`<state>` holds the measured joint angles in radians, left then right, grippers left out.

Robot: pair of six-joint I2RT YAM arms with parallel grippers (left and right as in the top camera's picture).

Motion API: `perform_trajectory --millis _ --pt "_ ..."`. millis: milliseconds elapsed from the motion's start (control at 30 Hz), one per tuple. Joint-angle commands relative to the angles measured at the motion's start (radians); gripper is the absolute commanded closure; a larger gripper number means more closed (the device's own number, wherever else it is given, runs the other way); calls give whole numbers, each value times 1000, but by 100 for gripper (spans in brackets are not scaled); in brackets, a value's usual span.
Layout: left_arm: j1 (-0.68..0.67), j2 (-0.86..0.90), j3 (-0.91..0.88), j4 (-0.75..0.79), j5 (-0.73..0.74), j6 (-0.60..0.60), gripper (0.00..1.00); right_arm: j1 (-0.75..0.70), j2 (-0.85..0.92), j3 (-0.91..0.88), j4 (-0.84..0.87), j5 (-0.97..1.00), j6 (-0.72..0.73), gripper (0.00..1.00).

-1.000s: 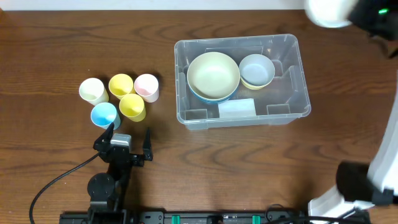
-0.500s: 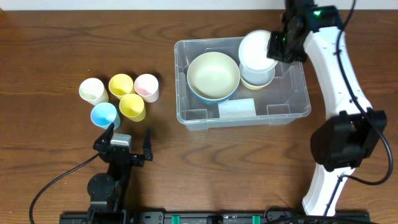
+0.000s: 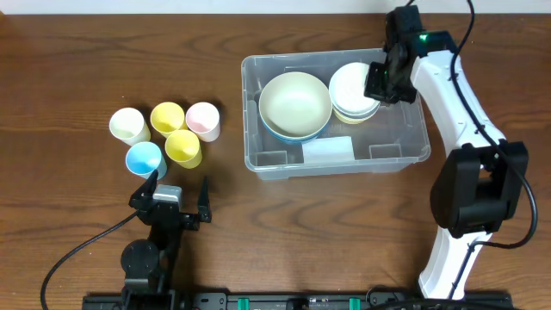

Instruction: Pack container

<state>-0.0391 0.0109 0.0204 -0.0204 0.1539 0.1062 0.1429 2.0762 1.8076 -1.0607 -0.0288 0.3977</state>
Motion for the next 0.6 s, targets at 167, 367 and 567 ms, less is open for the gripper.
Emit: perform_trajectory --millis 167,367,567 --pt "6 -5 -16 -35 18 10 2 -1 -29 -34 52 -5 21 98" --pt "6 -5 -16 -35 18 10 2 -1 -29 -34 63 -5 25 89" --pt "6 -5 -16 -35 18 10 2 -1 -29 -35 63 -4 25 68"
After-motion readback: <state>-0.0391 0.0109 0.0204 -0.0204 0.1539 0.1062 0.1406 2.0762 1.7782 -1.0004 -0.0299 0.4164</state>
